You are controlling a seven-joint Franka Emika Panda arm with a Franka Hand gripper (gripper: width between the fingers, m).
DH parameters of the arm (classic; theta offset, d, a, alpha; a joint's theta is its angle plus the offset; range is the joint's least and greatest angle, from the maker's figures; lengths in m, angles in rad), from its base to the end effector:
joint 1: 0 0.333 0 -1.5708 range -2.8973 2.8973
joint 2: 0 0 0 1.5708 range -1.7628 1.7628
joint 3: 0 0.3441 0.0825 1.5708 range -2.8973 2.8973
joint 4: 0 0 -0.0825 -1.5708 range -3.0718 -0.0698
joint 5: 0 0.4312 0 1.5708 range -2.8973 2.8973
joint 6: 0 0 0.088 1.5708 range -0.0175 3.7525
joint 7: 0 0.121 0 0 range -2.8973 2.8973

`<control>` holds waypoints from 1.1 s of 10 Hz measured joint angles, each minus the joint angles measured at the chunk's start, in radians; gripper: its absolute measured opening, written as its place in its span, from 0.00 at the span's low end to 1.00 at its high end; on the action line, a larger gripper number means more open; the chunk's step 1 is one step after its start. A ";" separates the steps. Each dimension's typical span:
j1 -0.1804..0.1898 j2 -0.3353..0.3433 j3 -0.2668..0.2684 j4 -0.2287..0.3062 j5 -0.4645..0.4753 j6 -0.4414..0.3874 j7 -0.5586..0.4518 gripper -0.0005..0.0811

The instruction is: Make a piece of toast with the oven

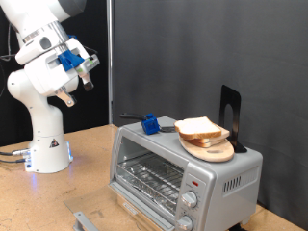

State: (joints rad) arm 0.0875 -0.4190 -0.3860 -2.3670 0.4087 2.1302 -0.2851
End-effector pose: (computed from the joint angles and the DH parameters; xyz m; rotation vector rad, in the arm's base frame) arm 0.4636 -0.1290 0.4883 -2.6478 0.2520 -0.3721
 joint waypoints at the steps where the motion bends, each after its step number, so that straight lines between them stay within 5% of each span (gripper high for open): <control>1: 0.000 0.001 -0.003 0.009 0.014 -0.044 0.006 0.84; 5: 0.074 -0.014 0.031 0.084 0.052 -0.157 -0.076 0.84; 11: 0.118 -0.067 0.214 0.104 -0.008 -0.157 -0.066 0.84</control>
State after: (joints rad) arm 0.2057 -0.4864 -0.1721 -2.2626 0.4007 1.9737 -0.3507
